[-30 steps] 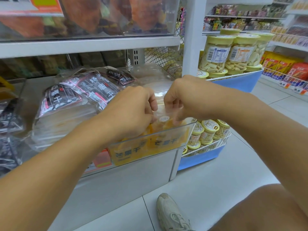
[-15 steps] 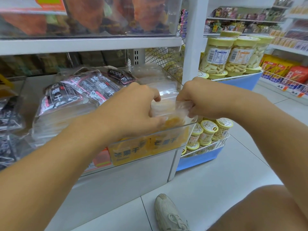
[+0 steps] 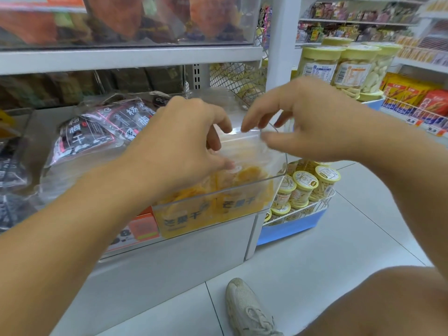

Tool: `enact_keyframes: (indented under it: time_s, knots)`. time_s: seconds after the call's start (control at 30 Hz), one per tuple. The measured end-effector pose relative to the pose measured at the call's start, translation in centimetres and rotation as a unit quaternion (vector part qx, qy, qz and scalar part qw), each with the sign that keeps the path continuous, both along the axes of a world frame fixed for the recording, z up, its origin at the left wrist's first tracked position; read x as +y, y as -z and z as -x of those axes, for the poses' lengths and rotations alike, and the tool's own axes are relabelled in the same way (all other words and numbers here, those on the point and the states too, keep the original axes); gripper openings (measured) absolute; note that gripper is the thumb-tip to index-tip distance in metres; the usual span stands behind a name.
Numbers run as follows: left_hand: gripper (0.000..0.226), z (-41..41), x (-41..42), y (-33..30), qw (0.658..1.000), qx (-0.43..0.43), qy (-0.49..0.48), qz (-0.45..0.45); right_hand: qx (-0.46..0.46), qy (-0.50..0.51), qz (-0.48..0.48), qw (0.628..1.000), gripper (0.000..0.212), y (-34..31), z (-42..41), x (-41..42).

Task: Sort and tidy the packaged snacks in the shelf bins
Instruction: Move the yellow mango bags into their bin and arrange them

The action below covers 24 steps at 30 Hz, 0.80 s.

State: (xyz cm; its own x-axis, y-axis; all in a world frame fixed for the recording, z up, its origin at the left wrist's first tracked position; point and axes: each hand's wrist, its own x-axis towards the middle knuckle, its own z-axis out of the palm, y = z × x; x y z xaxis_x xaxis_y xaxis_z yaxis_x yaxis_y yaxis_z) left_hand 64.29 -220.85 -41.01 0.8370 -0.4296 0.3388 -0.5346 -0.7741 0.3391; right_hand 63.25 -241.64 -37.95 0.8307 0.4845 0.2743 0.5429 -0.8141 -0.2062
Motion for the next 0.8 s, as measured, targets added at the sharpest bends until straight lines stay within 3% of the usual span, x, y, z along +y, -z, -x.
enact_keyframes:
  time_s: [0.03,0.2,0.37,0.6,0.8]
  knots:
    - [0.049,-0.1,0.0,0.0,1.000,0.005,0.001,0.009,0.010,-0.008,0.019,1.000,0.023,0.2,0.2,0.4]
    - [0.036,-0.6,-0.5,0.5,1.000,0.004,-0.004,0.023,0.047,0.030,0.105,0.993,0.042,1.4,-1.0,1.1]
    - [0.031,-0.7,-0.8,1.0,0.999,-0.035,-0.001,-0.008,0.088,0.067,0.116,0.987,0.032,2.4,-1.8,0.8]
    - [0.018,-0.6,-1.1,1.5,0.998,-0.062,-0.010,0.014,0.037,0.050,0.137,0.989,0.034,1.4,-2.3,0.8]
    - [0.020,-1.0,-1.1,1.7,0.999,0.023,-0.030,0.031,0.097,0.041,0.152,0.983,0.035,2.3,-3.0,0.6]
